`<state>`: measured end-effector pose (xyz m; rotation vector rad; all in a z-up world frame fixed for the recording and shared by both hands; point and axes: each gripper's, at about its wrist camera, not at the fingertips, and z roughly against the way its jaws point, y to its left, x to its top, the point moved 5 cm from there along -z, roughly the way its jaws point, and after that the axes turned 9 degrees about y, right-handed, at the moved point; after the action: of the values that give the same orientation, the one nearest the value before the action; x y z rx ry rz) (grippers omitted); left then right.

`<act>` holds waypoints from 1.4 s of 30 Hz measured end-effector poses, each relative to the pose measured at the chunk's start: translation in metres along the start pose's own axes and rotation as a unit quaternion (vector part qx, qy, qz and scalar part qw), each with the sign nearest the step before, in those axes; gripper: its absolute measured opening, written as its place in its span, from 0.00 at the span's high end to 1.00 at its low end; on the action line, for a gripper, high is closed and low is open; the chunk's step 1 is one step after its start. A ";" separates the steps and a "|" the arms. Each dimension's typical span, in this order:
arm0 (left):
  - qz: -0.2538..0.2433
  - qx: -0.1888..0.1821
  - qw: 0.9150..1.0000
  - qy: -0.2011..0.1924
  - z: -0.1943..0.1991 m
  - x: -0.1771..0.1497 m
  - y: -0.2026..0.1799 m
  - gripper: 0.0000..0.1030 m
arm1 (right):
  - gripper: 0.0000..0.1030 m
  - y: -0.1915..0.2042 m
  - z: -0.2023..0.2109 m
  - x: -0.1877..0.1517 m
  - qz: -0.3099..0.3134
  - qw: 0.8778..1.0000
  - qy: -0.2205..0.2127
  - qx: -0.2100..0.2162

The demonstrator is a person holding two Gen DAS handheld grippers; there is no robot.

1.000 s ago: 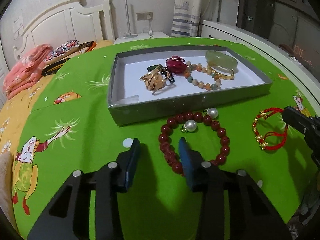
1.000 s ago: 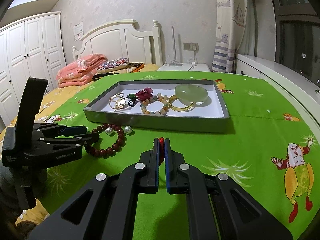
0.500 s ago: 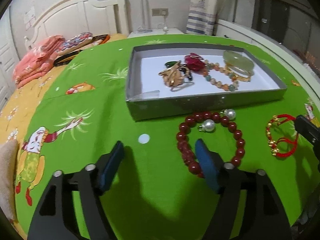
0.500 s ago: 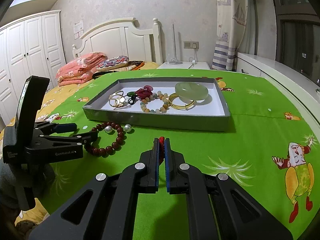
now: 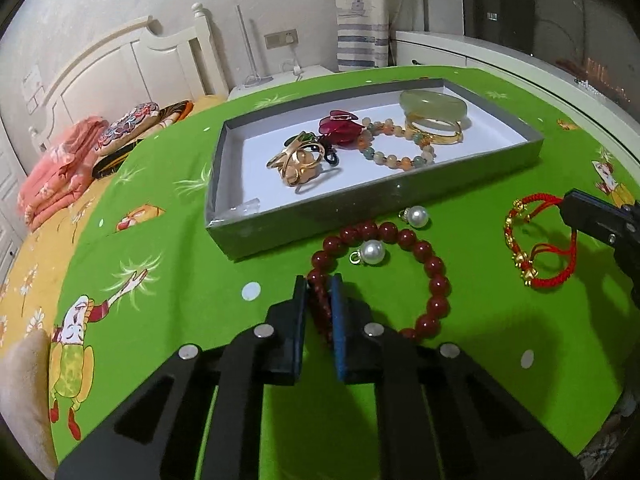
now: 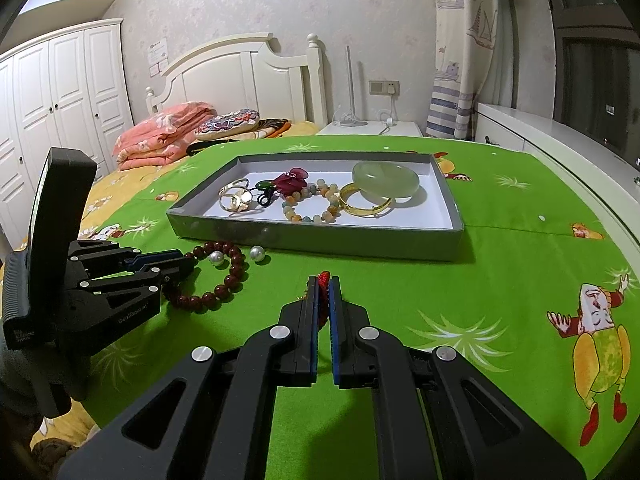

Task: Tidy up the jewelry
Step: 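Carry both bracelets over the tray and open both tools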

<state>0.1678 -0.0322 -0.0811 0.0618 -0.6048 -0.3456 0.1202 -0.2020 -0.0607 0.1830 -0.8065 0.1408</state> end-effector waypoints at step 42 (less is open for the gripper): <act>0.043 -0.060 0.983 -0.166 0.084 -0.004 0.007 0.91 | 0.94 0.023 0.023 0.008 0.027 0.998 -0.056 -0.007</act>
<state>0.1193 -0.0208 -0.0130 -0.1401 -0.9129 -0.3103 0.1051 -0.1837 -0.0372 0.1572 -0.9238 0.1766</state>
